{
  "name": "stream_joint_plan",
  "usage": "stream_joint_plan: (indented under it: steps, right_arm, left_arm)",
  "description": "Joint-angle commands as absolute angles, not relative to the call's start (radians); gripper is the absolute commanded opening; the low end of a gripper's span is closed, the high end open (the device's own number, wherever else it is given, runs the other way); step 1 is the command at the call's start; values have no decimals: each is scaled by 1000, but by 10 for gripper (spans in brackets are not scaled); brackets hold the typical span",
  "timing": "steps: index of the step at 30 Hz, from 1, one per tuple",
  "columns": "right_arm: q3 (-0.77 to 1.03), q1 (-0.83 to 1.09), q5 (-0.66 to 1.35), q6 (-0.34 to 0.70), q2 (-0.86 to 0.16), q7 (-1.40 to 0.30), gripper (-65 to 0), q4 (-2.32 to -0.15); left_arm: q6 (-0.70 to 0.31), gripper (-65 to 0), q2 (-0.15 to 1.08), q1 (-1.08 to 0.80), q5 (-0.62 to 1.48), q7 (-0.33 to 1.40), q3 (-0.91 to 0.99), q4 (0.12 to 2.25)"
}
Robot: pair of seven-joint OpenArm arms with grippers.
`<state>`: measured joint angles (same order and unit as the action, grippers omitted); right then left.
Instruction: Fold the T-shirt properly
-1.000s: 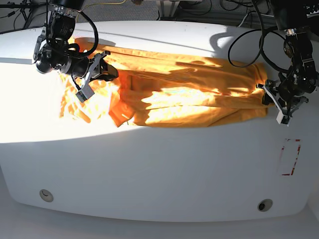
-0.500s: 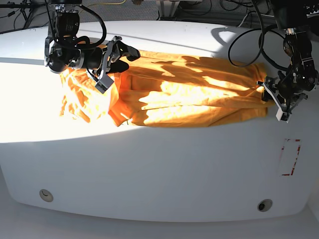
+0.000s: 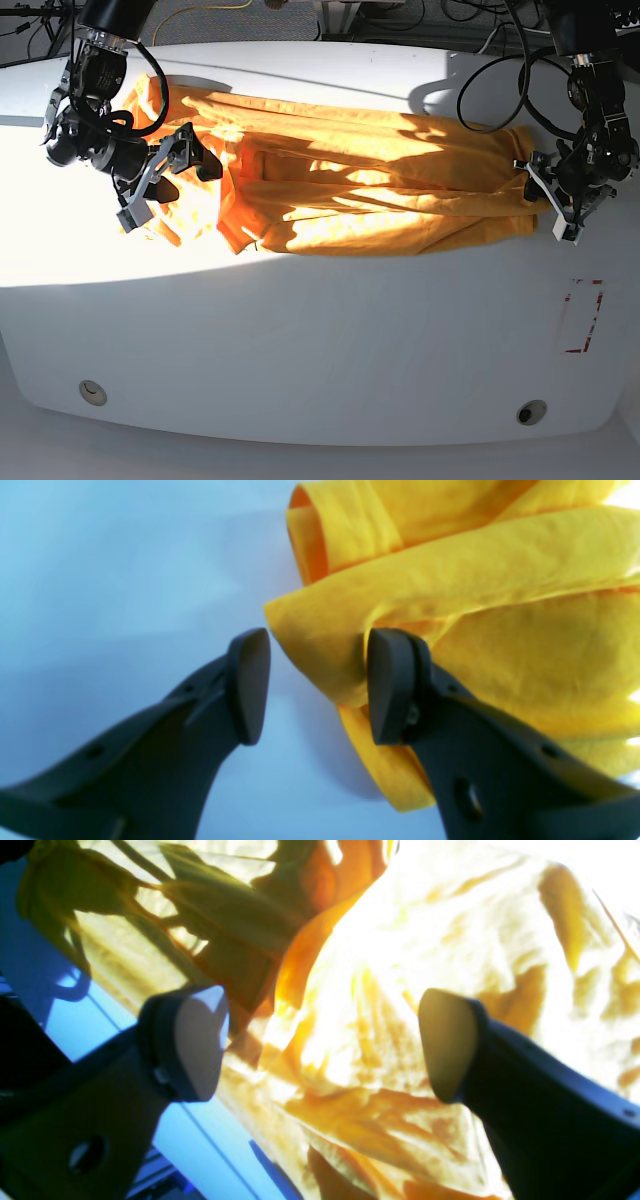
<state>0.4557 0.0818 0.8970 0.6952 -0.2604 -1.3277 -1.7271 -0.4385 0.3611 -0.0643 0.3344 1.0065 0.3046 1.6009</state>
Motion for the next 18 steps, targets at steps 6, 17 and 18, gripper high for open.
stream_joint_plan:
  steps: [6, 17, 18]
  right_arm:
    - [458, -41, 891, 698, -231, -1308, -76, -1547]
    - [317, -54, 895, 698, -143, -1294, -84, -1580]
    - [288, -45, 895, 698, -133, -1294, -97, -1596]
  left_arm:
    - [-437, -371, 378, -51, 338, 997, 309, 1618]
    - [-437, -371, 378, -51, 338, 995, 309, 1620]
    - [-437, -371, 378, -51, 338, 995, 309, 1618]
